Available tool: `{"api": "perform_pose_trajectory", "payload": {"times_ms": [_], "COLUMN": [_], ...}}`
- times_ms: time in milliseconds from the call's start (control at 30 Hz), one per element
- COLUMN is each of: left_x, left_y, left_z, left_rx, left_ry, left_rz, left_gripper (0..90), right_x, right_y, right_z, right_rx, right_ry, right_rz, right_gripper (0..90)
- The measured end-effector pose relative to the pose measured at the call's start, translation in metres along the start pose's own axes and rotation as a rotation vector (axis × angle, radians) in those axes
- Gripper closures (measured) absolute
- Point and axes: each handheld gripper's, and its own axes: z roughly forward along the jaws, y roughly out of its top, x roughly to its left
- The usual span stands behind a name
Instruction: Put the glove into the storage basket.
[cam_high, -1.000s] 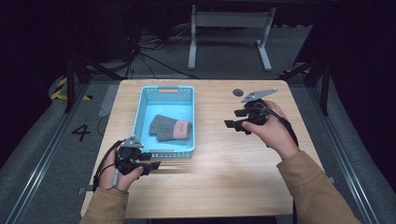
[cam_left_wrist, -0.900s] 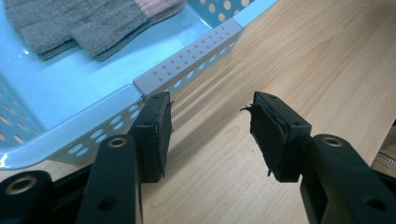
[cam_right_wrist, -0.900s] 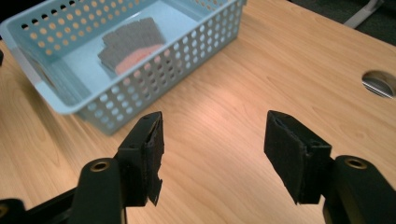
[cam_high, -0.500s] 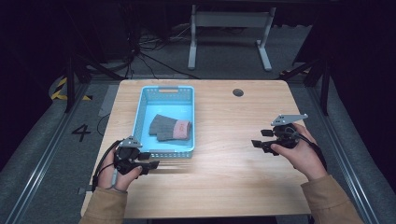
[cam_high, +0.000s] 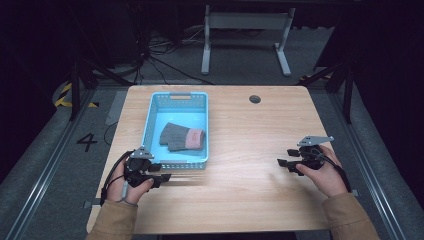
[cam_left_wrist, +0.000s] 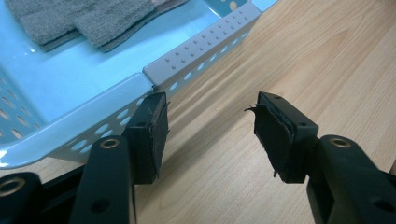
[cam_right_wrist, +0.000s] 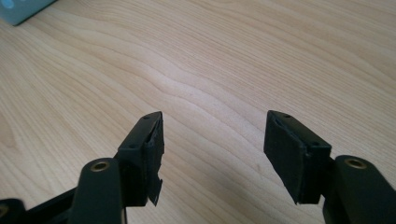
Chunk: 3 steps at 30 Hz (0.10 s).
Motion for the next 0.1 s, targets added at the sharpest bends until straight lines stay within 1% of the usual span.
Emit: {"api": "perform_pose_trajectory", "payload": {"times_ms": [33, 67, 100], "left_x": [0.0000, 0.0001, 0.0005], "left_y": [-0.0002, -0.0004, -0.0006], "left_z": [-0.0002, -0.0007, -0.0012], "left_rx": [0.000, 0.000, -0.001], "left_ry": [0.001, 0.002, -0.001], "left_rz": [0.002, 0.003, 0.003], "left_gripper": [44.4, 44.0, 43.8], "right_x": [-0.0013, -0.0030, -0.0049], "right_y": [-0.0009, -0.0018, -0.0026], "right_z": [0.0010, 0.0017, 0.0020], "right_rx": [-0.001, -0.007, -0.008], "right_ry": [-0.007, -0.013, -0.029], "right_rz": [0.001, 0.014, 0.036], "right_gripper": [38.3, 38.1, 38.2]}}
